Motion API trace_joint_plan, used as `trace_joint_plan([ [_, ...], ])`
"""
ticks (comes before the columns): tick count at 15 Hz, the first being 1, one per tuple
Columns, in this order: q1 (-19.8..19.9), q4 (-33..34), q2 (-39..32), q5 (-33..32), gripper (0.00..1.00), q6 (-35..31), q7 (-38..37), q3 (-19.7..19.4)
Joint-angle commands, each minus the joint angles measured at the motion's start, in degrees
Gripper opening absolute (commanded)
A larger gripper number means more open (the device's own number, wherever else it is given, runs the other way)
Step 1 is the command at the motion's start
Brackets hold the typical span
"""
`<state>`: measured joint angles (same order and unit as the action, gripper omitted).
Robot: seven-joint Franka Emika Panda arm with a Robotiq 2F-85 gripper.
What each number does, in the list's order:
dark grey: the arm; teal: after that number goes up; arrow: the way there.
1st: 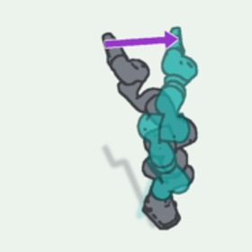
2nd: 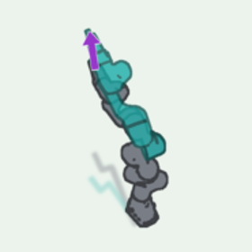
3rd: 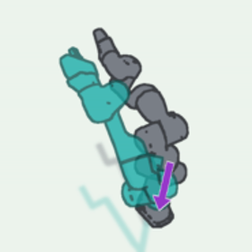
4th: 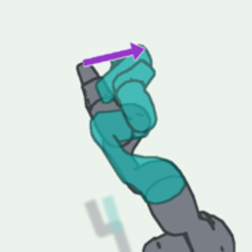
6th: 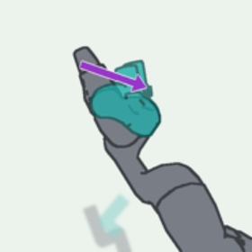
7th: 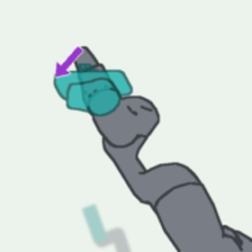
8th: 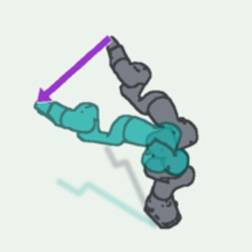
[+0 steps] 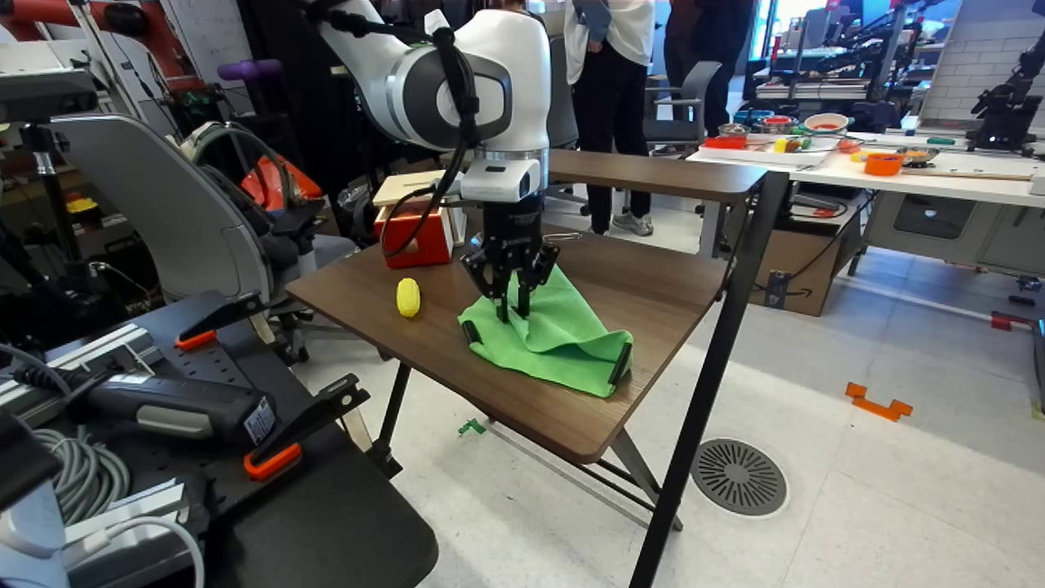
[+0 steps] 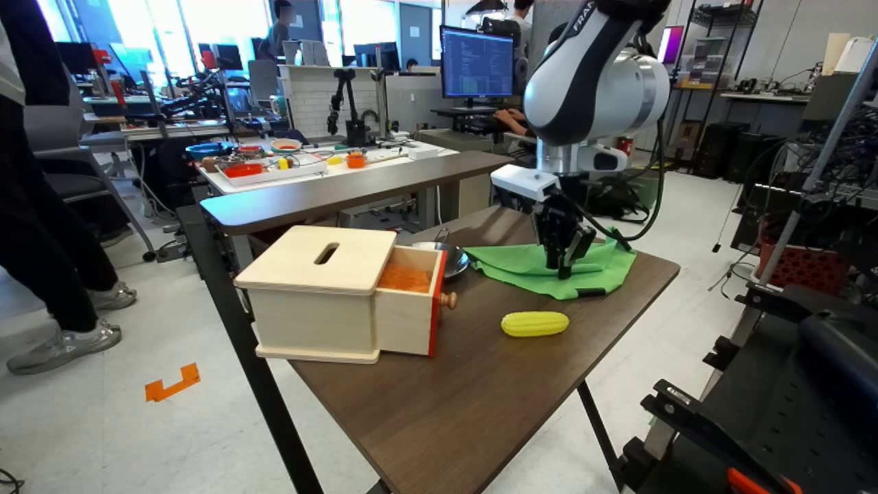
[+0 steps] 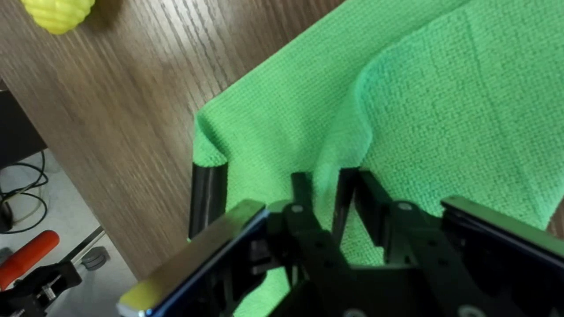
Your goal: Fold the cloth on the table and put the cob on the pan
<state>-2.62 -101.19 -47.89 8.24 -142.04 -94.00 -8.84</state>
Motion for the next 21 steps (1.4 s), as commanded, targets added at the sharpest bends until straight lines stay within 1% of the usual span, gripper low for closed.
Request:
trace_joint_plan([
  [1,0.52,-2.89,3.73,0.25,0.66,-0.1,1.77,-0.27],
  [3,1.02,-4.59,6.68,0.43,0.81,-0.1,3.07,-0.18],
  [6,0.5,-9.18,12.92,0.05,0.99,-0.89,4.38,-0.34],
  [9,-0.86,-15.92,19.77,-0.23,1.0,-2.01,6.12,0.82],
  [11,-2.41,-20.36,23.27,-0.41,1.0,-3.06,5.77,1.82],
  [13,-3.7,-24.17,25.33,0.4,1.0,-4.33,4.94,3.52],
  [17,-7.72,-28.94,25.24,-0.7,1.0,-7.34,-0.02,5.28],
  [21,-11.26,-30.04,22.29,-1.36,1.0,-12.18,-6.82,4.56],
])
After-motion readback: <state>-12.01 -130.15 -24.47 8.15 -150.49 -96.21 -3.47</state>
